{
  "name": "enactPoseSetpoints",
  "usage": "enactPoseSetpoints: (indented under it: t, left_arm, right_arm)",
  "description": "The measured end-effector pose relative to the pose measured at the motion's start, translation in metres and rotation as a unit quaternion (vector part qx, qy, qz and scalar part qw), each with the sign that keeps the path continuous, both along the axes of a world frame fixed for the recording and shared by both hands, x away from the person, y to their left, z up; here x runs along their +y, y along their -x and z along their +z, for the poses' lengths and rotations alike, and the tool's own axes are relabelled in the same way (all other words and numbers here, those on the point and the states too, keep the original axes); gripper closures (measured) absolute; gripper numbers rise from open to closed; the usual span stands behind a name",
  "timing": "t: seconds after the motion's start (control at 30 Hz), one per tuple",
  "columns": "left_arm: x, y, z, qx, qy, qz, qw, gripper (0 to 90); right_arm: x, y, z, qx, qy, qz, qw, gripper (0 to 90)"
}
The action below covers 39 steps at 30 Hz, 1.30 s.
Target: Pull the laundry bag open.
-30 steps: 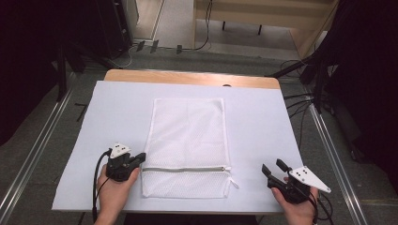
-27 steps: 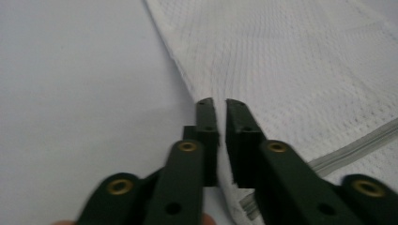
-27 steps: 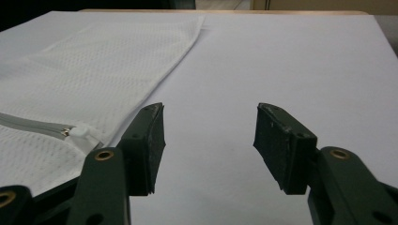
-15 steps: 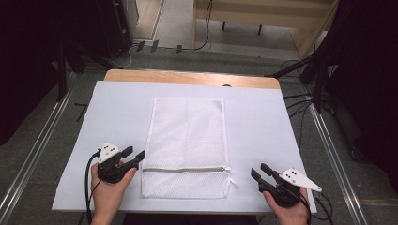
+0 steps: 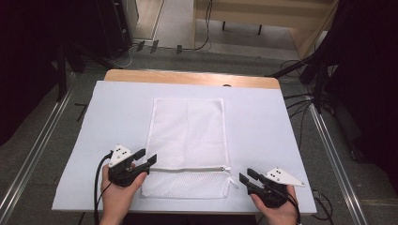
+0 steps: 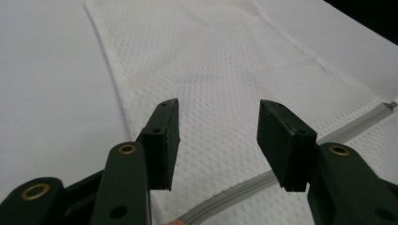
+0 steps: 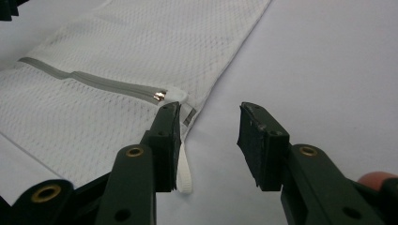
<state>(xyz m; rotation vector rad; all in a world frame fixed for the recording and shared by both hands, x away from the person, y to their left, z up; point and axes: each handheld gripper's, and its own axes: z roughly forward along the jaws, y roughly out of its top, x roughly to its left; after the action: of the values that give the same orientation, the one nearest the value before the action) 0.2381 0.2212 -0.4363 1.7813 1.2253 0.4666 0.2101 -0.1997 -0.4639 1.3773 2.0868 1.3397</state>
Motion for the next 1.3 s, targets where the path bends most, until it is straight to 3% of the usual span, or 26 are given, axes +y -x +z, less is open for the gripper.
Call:
enactPoseSetpoints:
  t: [0.2, 0.37, 0.6, 0.9, 1.03, 1.13, 1.23, 1.3]
  left_arm:
    - [-0.011, 0.001, -0.001, 0.001, -0.002, -0.021, 0.9998, 52.3]
    - [-0.014, 0.000, -0.002, 0.004, -0.002, -0.027, 0.9996, 53.1]
    - [-0.023, 0.000, -0.003, 0.004, -0.005, -0.041, 0.9991, 53.8]
    - [-0.033, 0.001, -0.005, 0.009, 0.001, -0.058, 0.9983, 54.7]
    - [-0.043, 0.001, -0.005, 0.009, -0.001, -0.070, 0.9975, 54.8]
    - [-0.050, 0.001, -0.005, 0.010, -0.003, -0.078, 0.9969, 54.8]
    - [-0.057, 0.001, -0.005, 0.010, -0.002, -0.088, 0.9961, 54.7]
    - [-0.063, 0.000, -0.004, 0.011, 0.001, -0.094, 0.9955, 54.6]
  right_arm:
    - [0.009, -0.002, -0.006, 0.020, 0.019, 0.005, 0.9996, 58.3]
    - [0.015, -0.005, -0.010, 0.030, 0.014, 0.009, 0.9994, 53.8]
    - [0.033, -0.011, -0.018, 0.032, 0.025, 0.027, 0.9988, 51.6]
    - [0.048, -0.017, -0.025, 0.023, 0.056, 0.026, 0.9978, 53.5]
    - [0.050, -0.015, -0.026, 0.011, 0.072, 0.016, 0.9972, 62.7]
    - [0.053, -0.013, -0.027, 0.001, 0.094, -0.004, 0.9956, 75.4]
    - [0.055, -0.011, -0.027, -0.005, 0.099, -0.006, 0.9950, 86.8]
    - [0.057, -0.011, -0.027, -0.008, 0.106, -0.003, 0.9944, 89.2]
